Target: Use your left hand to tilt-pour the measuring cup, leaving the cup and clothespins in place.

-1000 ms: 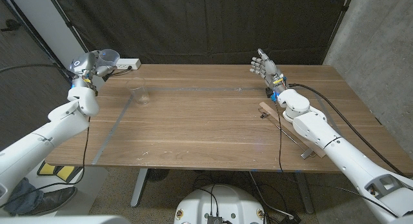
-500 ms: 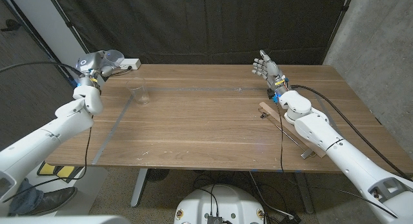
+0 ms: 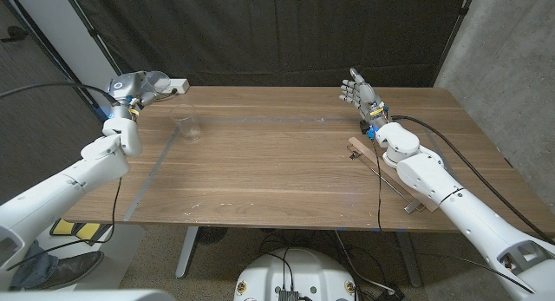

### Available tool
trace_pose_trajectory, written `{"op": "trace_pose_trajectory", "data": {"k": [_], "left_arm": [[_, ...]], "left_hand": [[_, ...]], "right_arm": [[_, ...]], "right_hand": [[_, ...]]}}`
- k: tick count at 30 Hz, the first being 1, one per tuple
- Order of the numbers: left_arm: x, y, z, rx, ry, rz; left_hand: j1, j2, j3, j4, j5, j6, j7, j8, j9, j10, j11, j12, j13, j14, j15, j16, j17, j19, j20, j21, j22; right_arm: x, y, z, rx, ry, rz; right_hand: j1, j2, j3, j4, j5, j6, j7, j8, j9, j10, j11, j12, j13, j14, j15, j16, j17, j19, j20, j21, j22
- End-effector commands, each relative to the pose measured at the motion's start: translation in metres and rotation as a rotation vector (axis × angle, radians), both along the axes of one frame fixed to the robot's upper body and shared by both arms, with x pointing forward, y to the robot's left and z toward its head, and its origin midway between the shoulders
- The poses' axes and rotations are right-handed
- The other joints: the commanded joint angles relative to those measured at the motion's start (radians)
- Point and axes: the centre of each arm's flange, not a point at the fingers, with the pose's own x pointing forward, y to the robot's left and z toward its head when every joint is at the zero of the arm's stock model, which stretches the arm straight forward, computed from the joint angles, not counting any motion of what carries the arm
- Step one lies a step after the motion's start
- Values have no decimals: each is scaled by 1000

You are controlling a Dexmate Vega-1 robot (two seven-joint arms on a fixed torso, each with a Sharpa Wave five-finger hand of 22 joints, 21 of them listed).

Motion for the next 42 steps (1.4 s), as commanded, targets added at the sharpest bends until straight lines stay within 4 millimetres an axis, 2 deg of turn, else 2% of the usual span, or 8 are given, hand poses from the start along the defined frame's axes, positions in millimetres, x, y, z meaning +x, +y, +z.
{"op": "trace_pose_trajectory", "data": {"k": [1, 18, 42], "left_arm": [[-3, -6, -8, 65, 3, 37], [-8, -23, -8, 181, 4, 75], [-15, -29, -7, 357, -25, 201]], "left_hand": [[4, 5, 67, 71, 5, 81, -25, 7, 3, 26, -14, -1, 4, 13, -111, -1, 1, 6, -33, 0, 3], [0, -1, 65, 72, 7, 94, -31, 8, 2, 37, -23, -4, 6, 22, -119, -1, 1, 12, -39, 2, 3], [-4, -9, 61, 73, 11, 124, -39, 14, 1, 62, -37, -5, 9, 43, -133, 2, 3, 22, -49, 4, 2]], "right_arm": [[-3, -1, -1, 0, 1, -4], [-4, -3, -6, 7, 5, 4], [-10, -6, -11, 17, 9, -10]], "right_hand": [[-5, 4, -4, 1, 3, 10, -4, 1, 6, 6, 2, 5, 2, 13, 1, -3, 3, 8, 2, -3, 2], [-5, 6, -5, 0, 3, 10, -4, 1, 6, 7, 3, 4, 2, 14, 0, -3, 3, 10, 2, -11, 2], [-5, 7, -7, -2, 3, 10, -4, 0, 6, 7, 3, 4, 2, 15, 2, -4, 3, 15, 2, -19, 2]]}}
